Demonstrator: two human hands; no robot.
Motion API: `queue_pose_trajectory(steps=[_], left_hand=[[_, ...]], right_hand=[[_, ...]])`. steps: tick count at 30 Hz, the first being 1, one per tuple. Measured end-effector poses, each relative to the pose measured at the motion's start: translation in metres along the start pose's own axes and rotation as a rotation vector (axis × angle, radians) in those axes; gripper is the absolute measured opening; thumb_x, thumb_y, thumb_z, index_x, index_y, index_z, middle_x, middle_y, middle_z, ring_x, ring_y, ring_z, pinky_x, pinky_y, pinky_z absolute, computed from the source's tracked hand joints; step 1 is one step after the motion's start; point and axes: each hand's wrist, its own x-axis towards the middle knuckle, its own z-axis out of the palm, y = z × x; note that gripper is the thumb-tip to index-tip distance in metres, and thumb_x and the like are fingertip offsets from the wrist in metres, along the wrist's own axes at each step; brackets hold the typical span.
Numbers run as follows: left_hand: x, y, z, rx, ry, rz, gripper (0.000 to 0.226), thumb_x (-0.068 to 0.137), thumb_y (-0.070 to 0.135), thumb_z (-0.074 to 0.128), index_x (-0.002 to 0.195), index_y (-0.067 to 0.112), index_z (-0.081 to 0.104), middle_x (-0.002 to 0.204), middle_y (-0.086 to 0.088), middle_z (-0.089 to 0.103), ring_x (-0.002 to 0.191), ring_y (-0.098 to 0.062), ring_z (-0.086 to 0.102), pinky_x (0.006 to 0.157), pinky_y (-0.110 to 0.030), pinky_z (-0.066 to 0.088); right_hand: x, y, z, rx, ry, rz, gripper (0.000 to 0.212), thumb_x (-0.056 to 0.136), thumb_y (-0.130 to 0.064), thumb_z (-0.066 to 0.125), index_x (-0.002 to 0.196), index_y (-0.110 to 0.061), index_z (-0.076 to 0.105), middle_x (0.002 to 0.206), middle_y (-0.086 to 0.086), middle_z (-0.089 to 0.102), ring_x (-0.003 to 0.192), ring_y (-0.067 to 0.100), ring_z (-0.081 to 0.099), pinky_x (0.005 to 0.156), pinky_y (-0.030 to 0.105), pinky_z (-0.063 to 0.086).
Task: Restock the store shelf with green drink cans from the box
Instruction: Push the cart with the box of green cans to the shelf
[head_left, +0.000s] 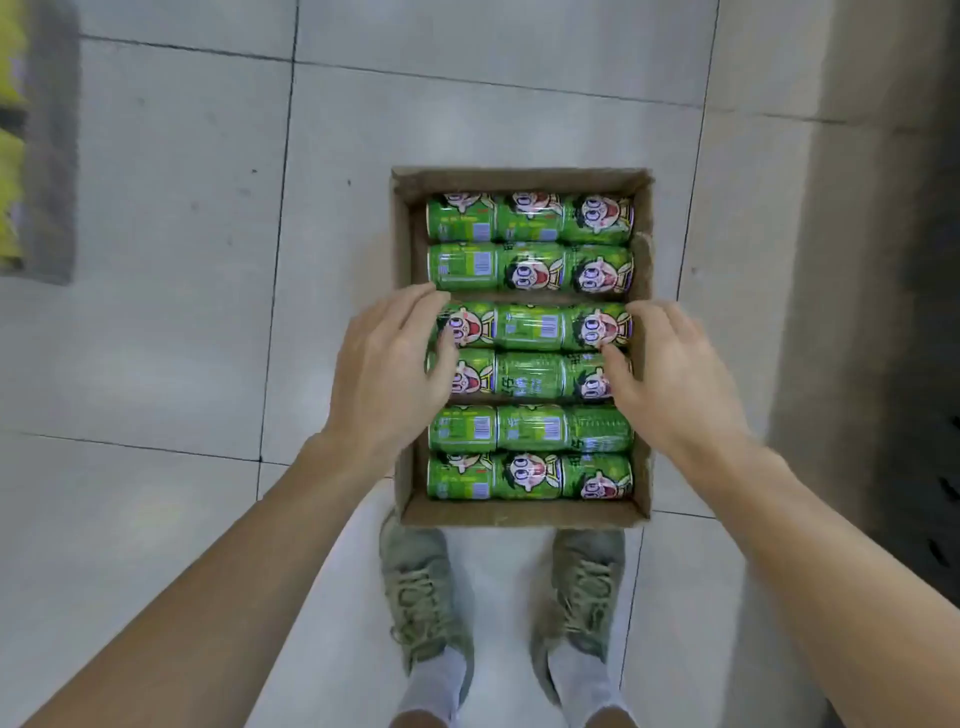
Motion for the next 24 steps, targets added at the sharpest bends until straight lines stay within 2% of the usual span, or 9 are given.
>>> queue_pose_trajectory(steps=[5, 8, 11, 13, 16, 19, 21, 23, 24], left_hand=[[-0.019, -0.044, 0.056, 0.065, -0.054, -0.131, 0.033, 0.086, 0.008, 0.061, 0.119, 0.004, 0.062, 0.129, -0.012, 0.058, 0.116, -0.030, 0.056, 0.096, -0.041, 0.042], [-0.025, -0.060, 0.077, 0.035, -0.066, -0.192, 0.040, 0.088, 0.007, 0.060, 0.127, 0.004, 0.055, 0.142, -0.018, 0.044, 0.131, -0.032, 0.041, 0.106, -0.045, 0.039], [-0.029, -0.069, 0.092, -0.069, -0.058, -0.291, 0.058, 0.089, 0.002, 0.057, 0.143, 0.007, 0.040, 0.153, -0.018, 0.026, 0.142, -0.029, 0.027, 0.112, -0.044, 0.033], [-0.034, -0.070, 0.098, -0.102, -0.079, -0.368, 0.070, 0.090, 0.003, 0.056, 0.152, 0.012, 0.024, 0.157, -0.013, 0.019, 0.140, -0.026, 0.029, 0.108, -0.042, 0.038], [-0.041, -0.073, 0.107, -0.052, -0.161, -0.414, 0.081, 0.092, 0.010, 0.055, 0.156, 0.018, 0.006, 0.155, -0.007, 0.024, 0.119, -0.032, 0.048, 0.088, -0.042, 0.046], [-0.047, -0.076, 0.115, -0.006, -0.180, -0.414, 0.086, 0.093, 0.013, 0.054, 0.155, 0.024, -0.005, 0.143, -0.008, 0.040, 0.092, -0.036, 0.058, 0.073, -0.040, 0.044], [-0.048, -0.080, 0.119, 0.025, -0.154, -0.420, 0.084, 0.093, 0.012, 0.052, 0.155, 0.024, -0.004, 0.125, -0.010, 0.052, 0.082, -0.038, 0.056, 0.070, -0.040, 0.043], [-0.046, -0.083, 0.121, 0.047, -0.138, -0.442, 0.082, 0.093, 0.009, 0.050, 0.155, 0.024, -0.001, 0.099, -0.009, 0.056, 0.074, -0.037, 0.053, 0.068, -0.040, 0.041], [-0.046, -0.084, 0.122, 0.052, -0.136, -0.459, 0.082, 0.093, 0.008, 0.050, 0.155, 0.024, 0.000, 0.085, -0.006, 0.053, 0.069, -0.034, 0.050, 0.066, -0.038, 0.039]], right_hand=[[0.012, 0.036, 0.062, 0.069, 0.084, -0.023, 0.051, 0.095, -0.022, 0.056, 0.139, -0.001, 0.043, 0.146, 0.017, 0.041, 0.131, 0.037, 0.042, 0.105, 0.048, 0.040], [0.017, 0.047, 0.086, 0.049, 0.172, -0.045, 0.055, 0.095, -0.021, 0.057, 0.142, -0.002, 0.038, 0.153, 0.019, 0.031, 0.136, 0.037, 0.037, 0.105, 0.048, 0.038], [0.023, 0.057, 0.104, 0.029, 0.254, -0.064, 0.062, 0.093, -0.017, 0.059, 0.147, 0.001, 0.032, 0.155, 0.022, 0.025, 0.139, 0.037, 0.031, 0.109, 0.044, 0.034], [0.026, 0.065, 0.113, 0.028, 0.272, -0.056, 0.067, 0.092, -0.014, 0.058, 0.149, 0.002, 0.026, 0.156, 0.023, 0.022, 0.140, 0.038, 0.029, 0.110, 0.043, 0.032], [0.028, 0.078, 0.124, -0.014, 0.246, -0.026, 0.072, 0.093, -0.012, 0.053, 0.153, 0.002, 0.015, 0.159, 0.022, 0.016, 0.138, 0.041, 0.032, 0.106, 0.049, 0.038], [0.026, 0.084, 0.130, -0.025, 0.200, 0.044, 0.072, 0.098, -0.017, 0.046, 0.156, -0.006, 0.005, 0.163, 0.014, 0.009, 0.134, 0.041, 0.038, 0.089, 0.049, 0.048], [0.025, 0.085, 0.132, -0.029, 0.169, 0.058, 0.070, 0.100, -0.018, 0.043, 0.156, -0.010, 0.002, 0.163, 0.012, 0.013, 0.118, 0.045, 0.050, 0.072, 0.045, 0.047], [0.025, 0.085, 0.131, -0.001, 0.137, 0.074, 0.069, 0.102, -0.018, 0.041, 0.157, -0.014, -0.001, 0.153, 0.018, 0.034, 0.092, 0.049, 0.056, 0.065, 0.042, 0.039], [0.025, 0.086, 0.130, 0.024, 0.122, 0.091, 0.070, 0.102, -0.017, 0.041, 0.157, -0.016, -0.002, 0.137, 0.024, 0.049, 0.080, 0.047, 0.055, 0.064, 0.041, 0.036]])
